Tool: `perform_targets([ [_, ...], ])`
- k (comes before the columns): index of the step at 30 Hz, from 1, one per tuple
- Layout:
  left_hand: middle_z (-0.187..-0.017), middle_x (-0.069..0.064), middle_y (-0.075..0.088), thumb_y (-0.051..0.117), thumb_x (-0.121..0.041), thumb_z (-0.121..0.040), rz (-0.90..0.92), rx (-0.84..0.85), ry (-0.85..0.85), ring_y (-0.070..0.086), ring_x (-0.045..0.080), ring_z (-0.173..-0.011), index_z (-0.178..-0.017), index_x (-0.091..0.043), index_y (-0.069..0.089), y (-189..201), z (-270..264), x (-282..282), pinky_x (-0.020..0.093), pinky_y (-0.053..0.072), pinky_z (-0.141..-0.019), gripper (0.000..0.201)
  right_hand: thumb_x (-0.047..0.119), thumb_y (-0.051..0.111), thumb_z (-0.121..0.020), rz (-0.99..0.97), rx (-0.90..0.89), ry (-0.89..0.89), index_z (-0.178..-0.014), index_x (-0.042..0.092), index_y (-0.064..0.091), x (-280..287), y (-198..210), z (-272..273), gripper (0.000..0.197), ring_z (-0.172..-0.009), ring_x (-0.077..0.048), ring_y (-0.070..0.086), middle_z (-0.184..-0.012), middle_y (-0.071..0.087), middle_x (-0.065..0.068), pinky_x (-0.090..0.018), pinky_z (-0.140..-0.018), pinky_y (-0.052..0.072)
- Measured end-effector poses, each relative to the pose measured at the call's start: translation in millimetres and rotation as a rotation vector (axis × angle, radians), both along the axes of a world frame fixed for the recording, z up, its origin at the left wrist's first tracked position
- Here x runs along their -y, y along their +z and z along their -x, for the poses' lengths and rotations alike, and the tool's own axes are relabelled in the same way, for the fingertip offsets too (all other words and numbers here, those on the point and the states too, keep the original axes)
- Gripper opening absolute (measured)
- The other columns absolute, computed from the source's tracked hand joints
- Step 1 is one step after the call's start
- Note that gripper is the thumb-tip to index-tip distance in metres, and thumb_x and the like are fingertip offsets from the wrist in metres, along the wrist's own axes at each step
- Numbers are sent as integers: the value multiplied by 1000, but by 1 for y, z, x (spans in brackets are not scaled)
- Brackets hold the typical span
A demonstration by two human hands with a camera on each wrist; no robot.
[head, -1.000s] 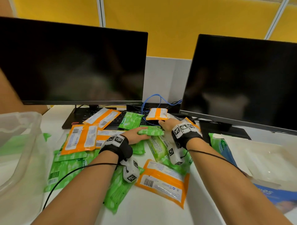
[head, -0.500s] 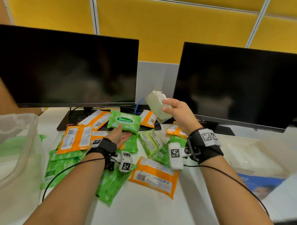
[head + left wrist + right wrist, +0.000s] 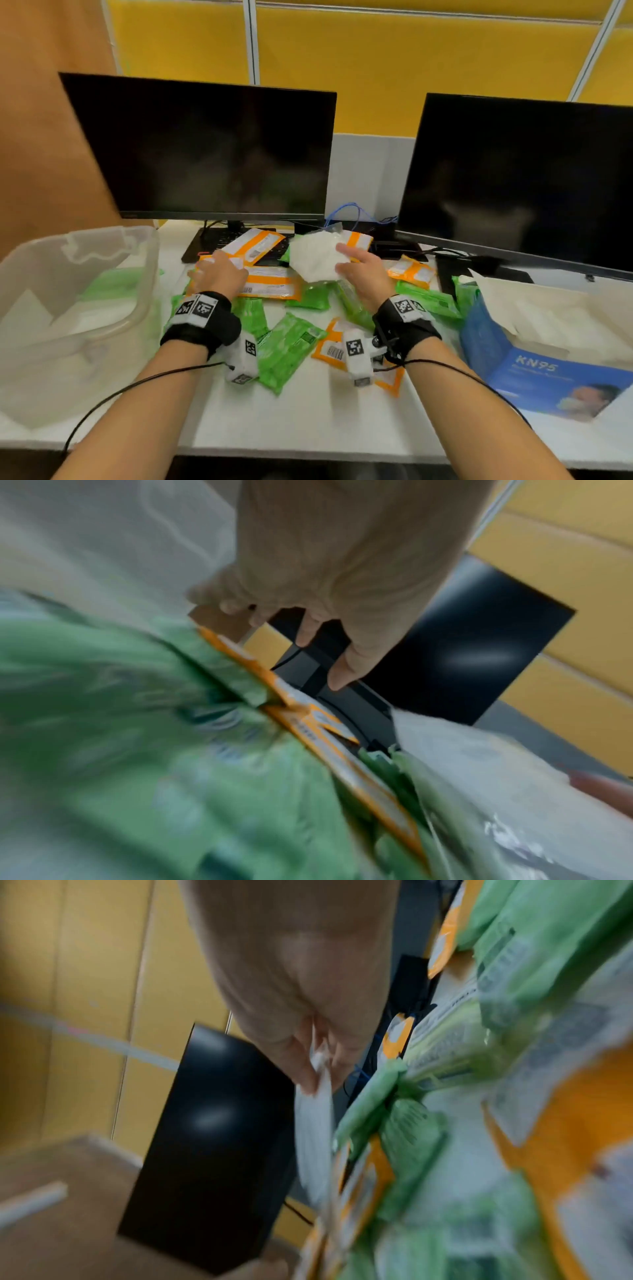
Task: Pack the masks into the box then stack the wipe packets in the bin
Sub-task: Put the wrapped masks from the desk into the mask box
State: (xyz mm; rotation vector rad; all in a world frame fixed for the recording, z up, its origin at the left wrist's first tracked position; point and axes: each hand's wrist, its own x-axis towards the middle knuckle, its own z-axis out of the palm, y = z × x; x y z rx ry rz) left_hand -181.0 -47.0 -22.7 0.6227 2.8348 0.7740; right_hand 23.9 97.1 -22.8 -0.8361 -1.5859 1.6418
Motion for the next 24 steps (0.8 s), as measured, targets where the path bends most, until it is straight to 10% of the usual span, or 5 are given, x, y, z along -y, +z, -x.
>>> perform_targets([
  [3, -155, 28, -5, 58, -53, -86, 124, 184, 39, -4, 46, -143, -152, -17, 3, -18, -3, 14, 55, 7, -115, 93, -9, 63, -79, -100, 163, 150, -123, 6, 64, 23, -20, 24, 46, -108, -19, 59, -120, 63, -8, -31, -91, 51],
  [8, -155, 24, 0, 55, -50, -83, 267, 96, -186, -4, 46, -143, -146, -41, 22, -36, -11, 19, 56, 11, -115, 71, -13, 63, -76, 159, 206, -24, -128, 2, 56, 6, -61, 32, 54, -106, -35, 61, -120, 62, -18, -47, -92, 52],
  [14, -153, 12, 10, 56, -39, -85, 269, 82, -434, 6, 45, -140, -141, -42, 34, -32, -50, 3, 52, 19, -114, 60, 2, 48, -96, 580, -209, 52, -137, 16, 45, -6, -67, 15, 43, -101, -12, 63, -132, 55, 3, -14, -55, 51],
  [19, -143, 5, 41, 61, -27, -87, 65, 234, -750, 31, 30, -136, -144, -33, 36, -30, -62, -8, 38, 28, -111, 62, -2, 42, -96, 704, -490, -57, -148, 14, 30, -12, -72, 15, 56, -114, -21, 58, -147, 43, -9, -31, -99, 45],
  [24, -139, 6, 47, 55, -7, -90, -282, 227, -610, 50, 22, -122, -129, -17, 53, -24, -47, -2, 30, 44, -95, 40, -1, 47, -92, 698, -526, -38, -150, 15, 28, -18, -79, 17, 63, -106, -19, 63, -148, 42, -10, -25, -78, 58],
])
